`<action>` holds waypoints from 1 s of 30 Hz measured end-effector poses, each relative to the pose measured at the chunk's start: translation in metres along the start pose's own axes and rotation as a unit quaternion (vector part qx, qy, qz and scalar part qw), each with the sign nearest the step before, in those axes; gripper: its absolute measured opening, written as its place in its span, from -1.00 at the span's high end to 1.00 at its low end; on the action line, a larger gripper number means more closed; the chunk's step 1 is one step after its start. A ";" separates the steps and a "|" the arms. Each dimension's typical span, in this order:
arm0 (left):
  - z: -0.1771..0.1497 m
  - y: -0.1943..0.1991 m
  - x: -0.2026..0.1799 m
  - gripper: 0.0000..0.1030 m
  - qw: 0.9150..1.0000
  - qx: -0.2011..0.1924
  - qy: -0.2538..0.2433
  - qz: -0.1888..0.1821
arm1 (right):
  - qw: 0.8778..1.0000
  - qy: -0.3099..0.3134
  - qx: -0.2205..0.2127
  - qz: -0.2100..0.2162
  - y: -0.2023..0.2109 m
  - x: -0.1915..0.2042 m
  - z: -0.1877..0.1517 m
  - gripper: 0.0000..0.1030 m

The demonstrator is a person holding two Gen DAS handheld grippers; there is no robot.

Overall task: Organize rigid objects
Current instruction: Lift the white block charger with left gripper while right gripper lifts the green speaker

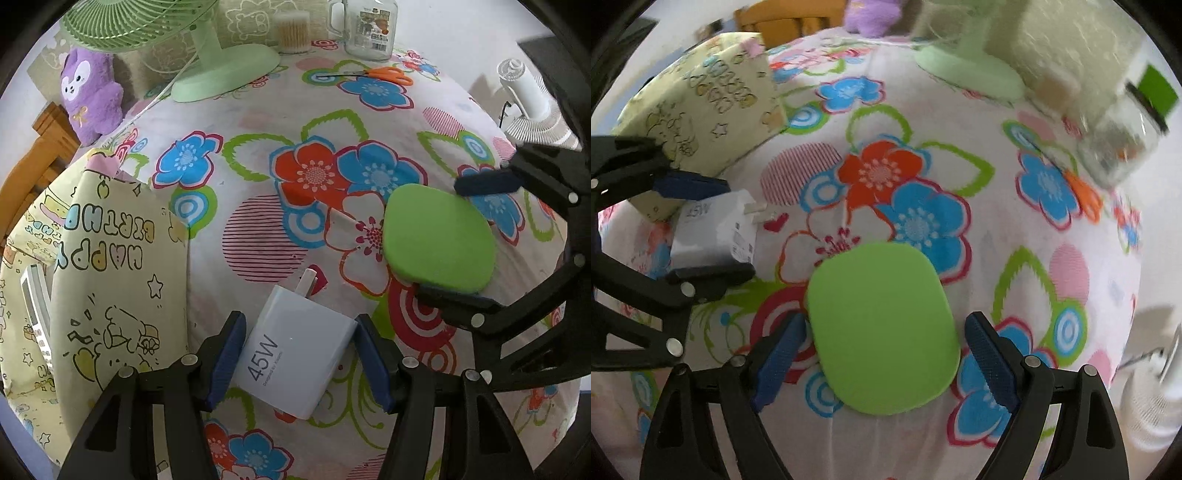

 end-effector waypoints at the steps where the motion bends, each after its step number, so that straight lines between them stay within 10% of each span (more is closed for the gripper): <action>1: 0.000 0.000 0.001 -0.20 1.000 -0.001 0.001 0.003 | 1.000 0.009 -0.002 0.001 0.000 0.002 0.001 -0.66; 30: -0.017 0.014 -0.011 -0.12 1.000 0.000 0.031 -0.001 | 0.959 -0.280 -0.011 -0.033 0.034 -0.012 -0.052 -0.56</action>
Point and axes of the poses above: each gripper's, at about its wrist camera, not at the fingertips, and y roughly against the way its jaws point, x to its left, z to its top, the point moved 8 cm from there along -y, roughly the way its jaws point, and after that the axes turned 2 degrees about -x, right-handed, at the moved point
